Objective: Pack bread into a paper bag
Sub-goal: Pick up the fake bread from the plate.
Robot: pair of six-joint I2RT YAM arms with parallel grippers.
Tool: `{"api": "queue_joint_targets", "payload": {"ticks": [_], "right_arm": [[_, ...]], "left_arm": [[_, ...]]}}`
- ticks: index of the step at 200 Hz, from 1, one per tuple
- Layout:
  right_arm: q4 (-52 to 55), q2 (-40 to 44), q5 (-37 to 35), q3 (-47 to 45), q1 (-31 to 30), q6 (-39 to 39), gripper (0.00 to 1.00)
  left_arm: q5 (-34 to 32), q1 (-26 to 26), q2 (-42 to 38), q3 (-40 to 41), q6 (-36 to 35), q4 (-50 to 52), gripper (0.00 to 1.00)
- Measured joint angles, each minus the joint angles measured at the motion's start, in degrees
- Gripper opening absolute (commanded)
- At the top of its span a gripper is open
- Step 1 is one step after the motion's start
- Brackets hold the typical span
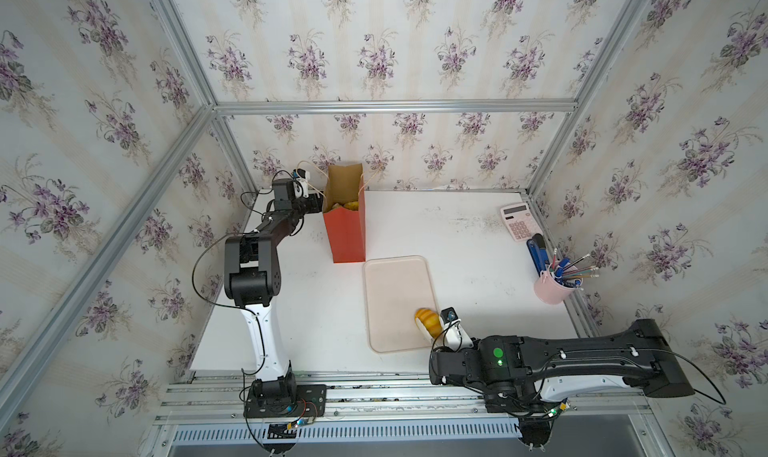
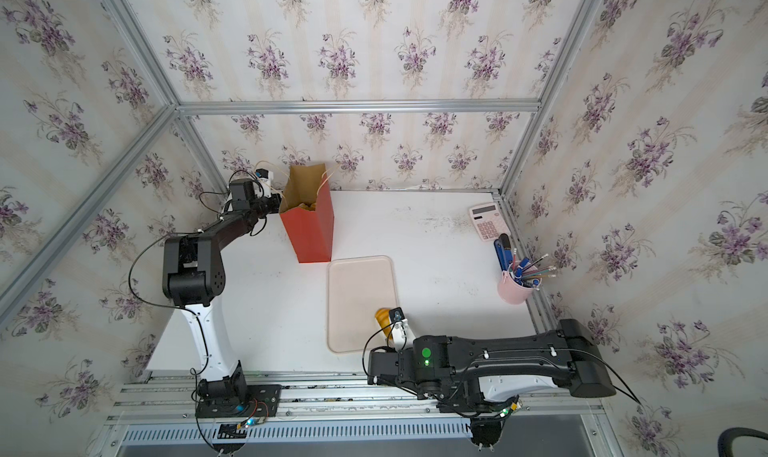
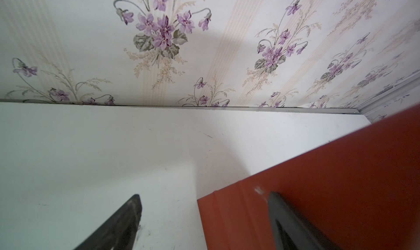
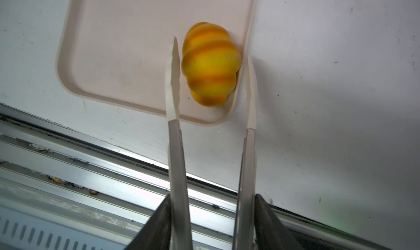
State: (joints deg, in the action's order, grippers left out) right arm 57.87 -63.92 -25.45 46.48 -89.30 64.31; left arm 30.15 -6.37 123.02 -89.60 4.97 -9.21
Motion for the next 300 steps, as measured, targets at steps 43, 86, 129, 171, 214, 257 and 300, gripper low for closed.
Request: {"api": "queue_joint_targets", "payload": {"ticks": [43, 86, 129, 171, 214, 257, 300], "right_arm": [[-2.1, -0.7, 0.2, -0.5, 0.0, -0.2, 0.53], [-2.8, -2.2, 0.1, 0.5, 0.0, -1.3, 0.5], [-2.6, -2.6, 0.1, 0.6, 0.0, -1.4, 0.46], [-1.4, -3.8, -0.1, 2.2, 0.0, -1.3, 0.44], [3.7, -5.6, -1.2, 7.9, 0.0, -1.3, 0.43], [9.1, -9.3, -4.1, 16.6, 0.0, -2.9, 0.42], [12.0, -15.5, -10.1, 30.7, 0.9, -11.3, 0.44]], "left_arm": [[0.0, 0.0, 0.0, 0.0, 0.0, 0.0, 0.89], [0.0, 0.0, 0.0, 0.0, 0.0, 0.0, 0.89], [0.0, 0.0, 0.0, 0.0, 0.0, 0.0, 0.89], [0.0, 0.0, 0.0, 0.0, 0.0, 0.0, 0.89], [0.0, 0.0, 0.0, 0.0, 0.0, 0.0, 0.89], [0.1, 0.0, 0.0, -0.1, 0.0, 0.0, 0.89], [0.2, 0.0, 0.0, -0.1, 0.0, 0.0, 0.89]]}}
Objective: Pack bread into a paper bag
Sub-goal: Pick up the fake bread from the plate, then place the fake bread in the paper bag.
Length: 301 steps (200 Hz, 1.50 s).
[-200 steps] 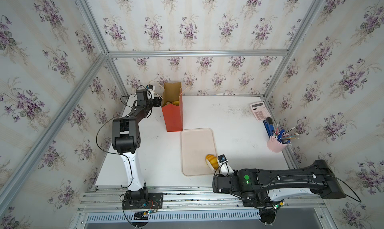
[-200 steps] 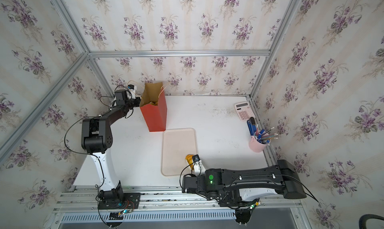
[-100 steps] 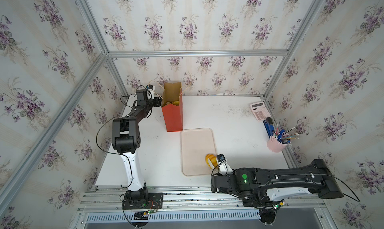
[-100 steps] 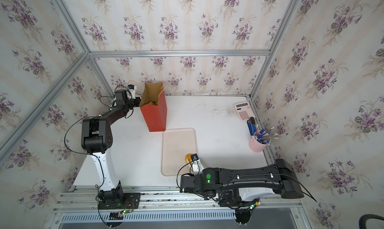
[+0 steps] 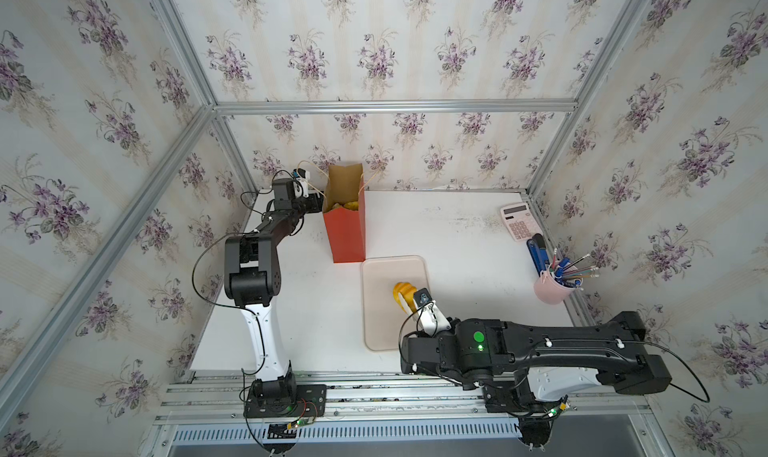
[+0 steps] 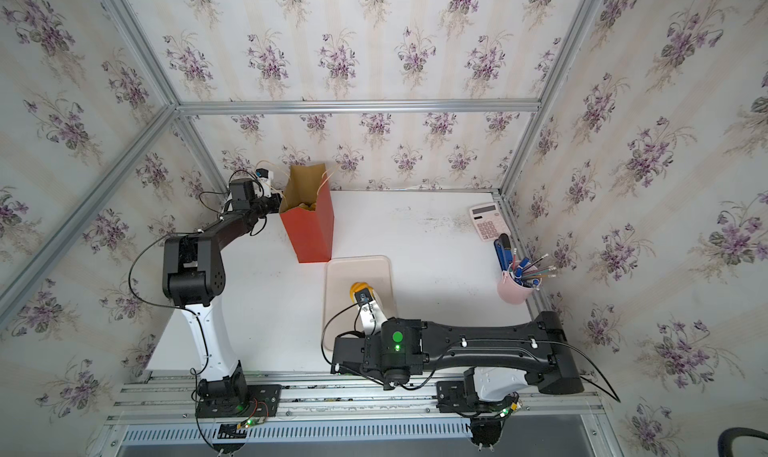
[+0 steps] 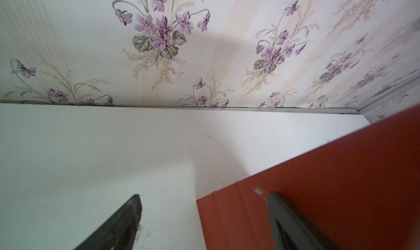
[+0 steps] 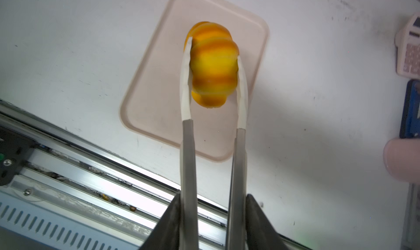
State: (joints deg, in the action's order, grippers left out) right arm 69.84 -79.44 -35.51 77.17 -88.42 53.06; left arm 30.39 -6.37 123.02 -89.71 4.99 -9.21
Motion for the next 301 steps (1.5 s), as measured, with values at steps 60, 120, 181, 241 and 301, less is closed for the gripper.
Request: {"api": "queue_joint_targets", "payload": {"ticks": [60, 120, 181, 241, 301], "right_arm": [[-6.5, -4.5, -9.3, 13.7, 9.4, -24.2, 0.43], [-31.8, -7.3, -6.4, 15.9, 18.6, -54.8, 0.43], [-47.6, -14.8, 4.3, 17.7, 23.8, -67.2, 0.43], [-52.6, -18.3, 9.9, 20.2, 28.1, -71.0, 0.43], [-53.9, -20.5, 15.0, 18.9, 33.2, -70.9, 0.43]], "left_arm": [[0.0, 0.0, 0.0, 0.0, 0.0, 0.0, 0.89], [0.0, 0.0, 0.0, 0.0, 0.0, 0.0, 0.89], [0.0, 0.0, 0.0, 0.0, -0.7, 0.5, 0.89], [0.0, 0.0, 0.1, 0.0, -0.7, 0.5, 0.89], [0.0, -0.1, 0.1, -0.1, -0.7, 0.8, 0.89]]}}
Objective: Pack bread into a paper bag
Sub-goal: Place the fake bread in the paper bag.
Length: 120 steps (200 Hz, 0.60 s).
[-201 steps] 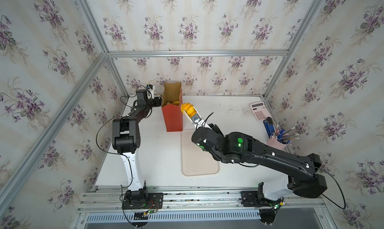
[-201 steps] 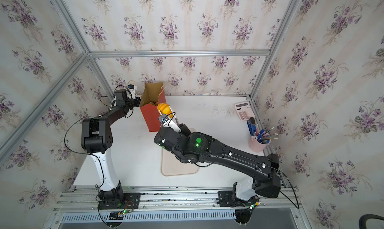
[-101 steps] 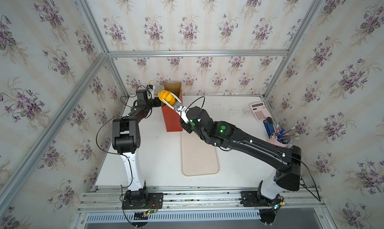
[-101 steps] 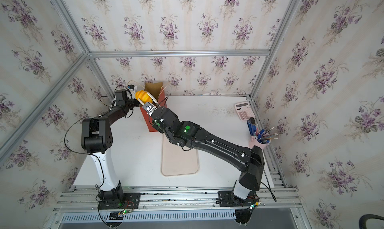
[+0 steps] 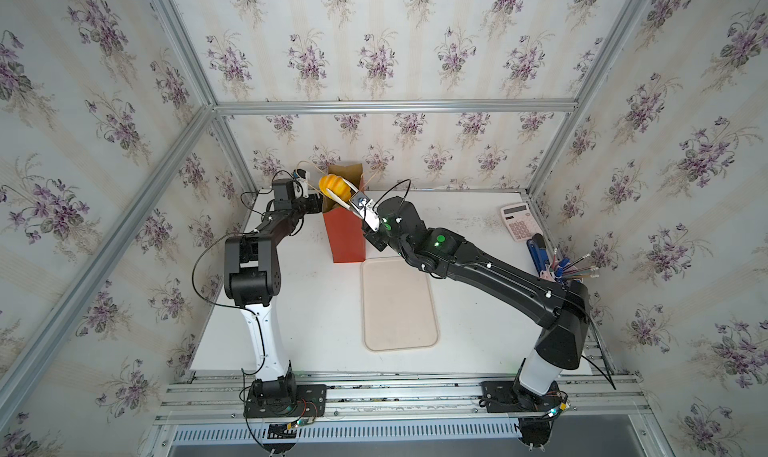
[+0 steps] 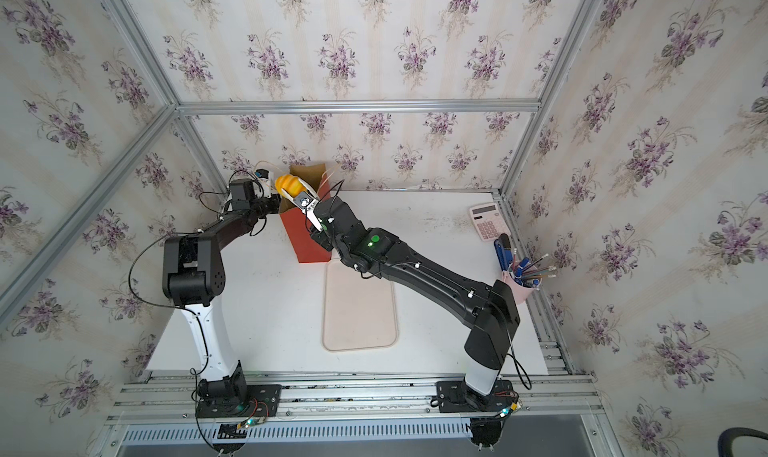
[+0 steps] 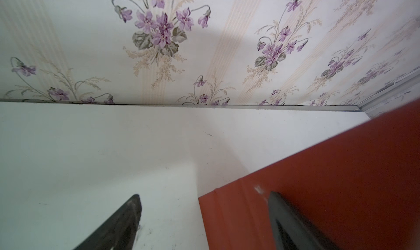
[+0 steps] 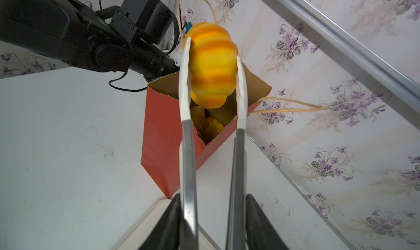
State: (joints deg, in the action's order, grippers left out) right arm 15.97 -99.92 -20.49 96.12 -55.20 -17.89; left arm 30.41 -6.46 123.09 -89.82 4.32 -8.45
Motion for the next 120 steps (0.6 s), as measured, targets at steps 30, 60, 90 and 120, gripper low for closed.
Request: {"api": "queue_joint_targets", "payload": {"ticks": [30, 60, 90, 120], "right_arm": [[-0.5, -1.2, 1.3, -0.3, 1.8, 0.2, 0.42], [-1.2, -1.9, 3.5, -0.6, 2.6, 0.2, 0.43], [-1.5, -2.1, 3.9, -0.7, 3.1, 0.2, 0.5], [-1.7, -2.1, 4.6, -0.4, 3.0, 0.2, 0.53]], "left_arm": [[0.0, 0.0, 0.0, 0.0, -0.3, 0.4, 0.89], [0.0, 0.0, 0.0, 0.0, -0.4, 0.5, 0.89], [0.0, 0.0, 0.5, -0.4, -0.4, 0.6, 0.89], [-0.1, 0.0, 0.7, -0.4, -0.4, 0.8, 0.89]]}}
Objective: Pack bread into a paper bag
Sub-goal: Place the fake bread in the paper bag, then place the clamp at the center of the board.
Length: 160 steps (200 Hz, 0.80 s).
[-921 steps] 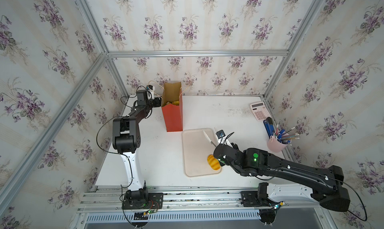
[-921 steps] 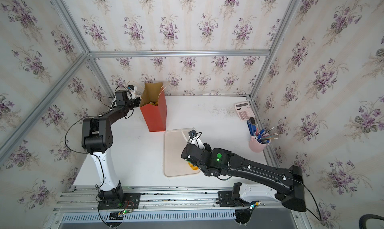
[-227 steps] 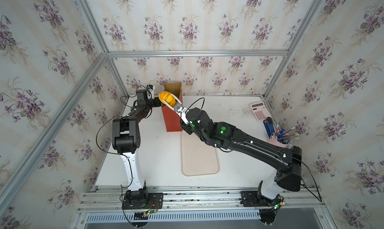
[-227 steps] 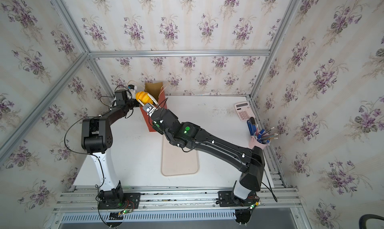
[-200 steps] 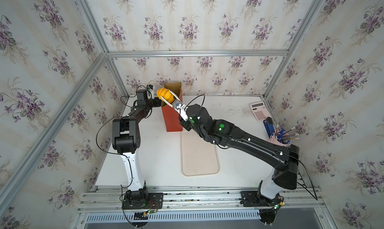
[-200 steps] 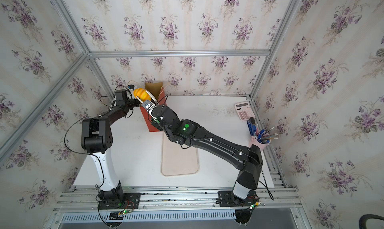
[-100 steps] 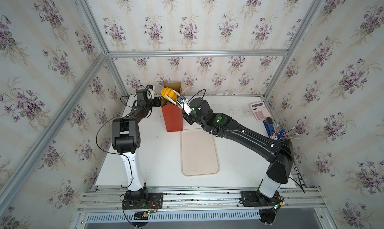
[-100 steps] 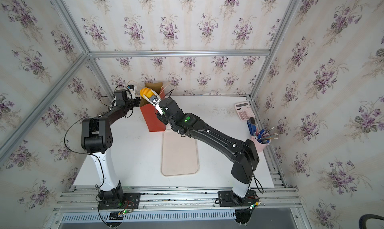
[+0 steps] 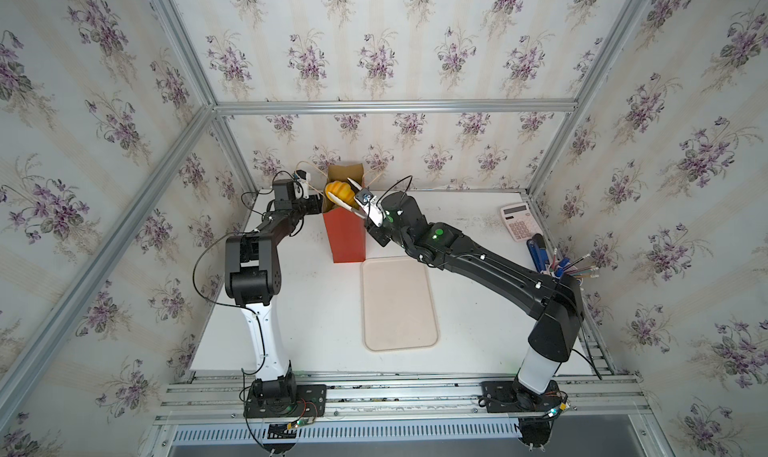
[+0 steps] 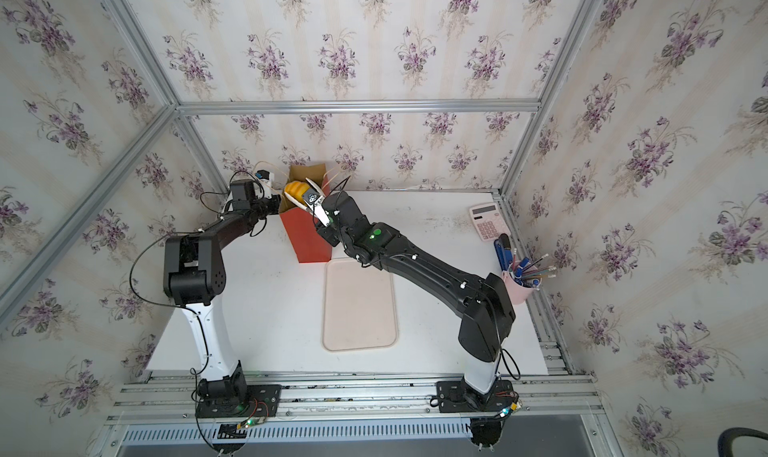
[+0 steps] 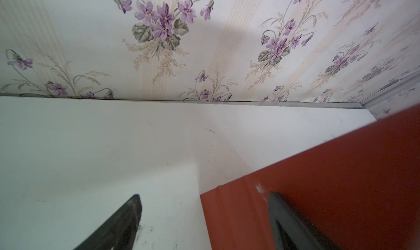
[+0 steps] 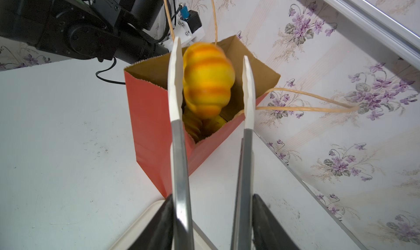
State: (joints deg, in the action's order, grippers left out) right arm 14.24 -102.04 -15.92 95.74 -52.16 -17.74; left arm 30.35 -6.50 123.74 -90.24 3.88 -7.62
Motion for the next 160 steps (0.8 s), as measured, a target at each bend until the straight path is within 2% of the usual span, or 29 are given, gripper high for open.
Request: {"api": "queue_joint_targets", "payload": {"ticks": [60, 79, 102, 123, 142, 160], "right_arm": [[0.3, 0.7, 0.0, 1.0, -0.4, -0.2, 0.51], [0.7, 3.0, -2.1, 1.5, -1.9, -0.8, 0.51], [0.5, 8.6, -5.3, 0.6, -4.7, -2.1, 0.51], [-0.6, 16.4, -9.7, -4.3, -5.8, -3.2, 0.52], [-2.2, 24.0, -14.8, -11.3, -5.4, -3.1, 0.52], [-2.4, 30.3, -17.2, -18.5, -2.4, -1.0, 0.52]], "left_arm": [[-0.2, 0.0, 0.0, 0.0, -0.2, 0.0, 0.89], [-0.2, -0.3, 0.0, 0.1, -0.4, 0.0, 0.89], [-0.4, -0.6, -0.7, 1.1, -0.5, 0.0, 0.88], [-1.0, -0.8, -3.0, 2.8, -0.9, 0.0, 0.88], [-1.6, -1.2, -6.3, 4.9, -1.1, -0.4, 0.88], [-2.5, -1.2, -9.9, 7.7, -1.3, -0.7, 0.89]]}}
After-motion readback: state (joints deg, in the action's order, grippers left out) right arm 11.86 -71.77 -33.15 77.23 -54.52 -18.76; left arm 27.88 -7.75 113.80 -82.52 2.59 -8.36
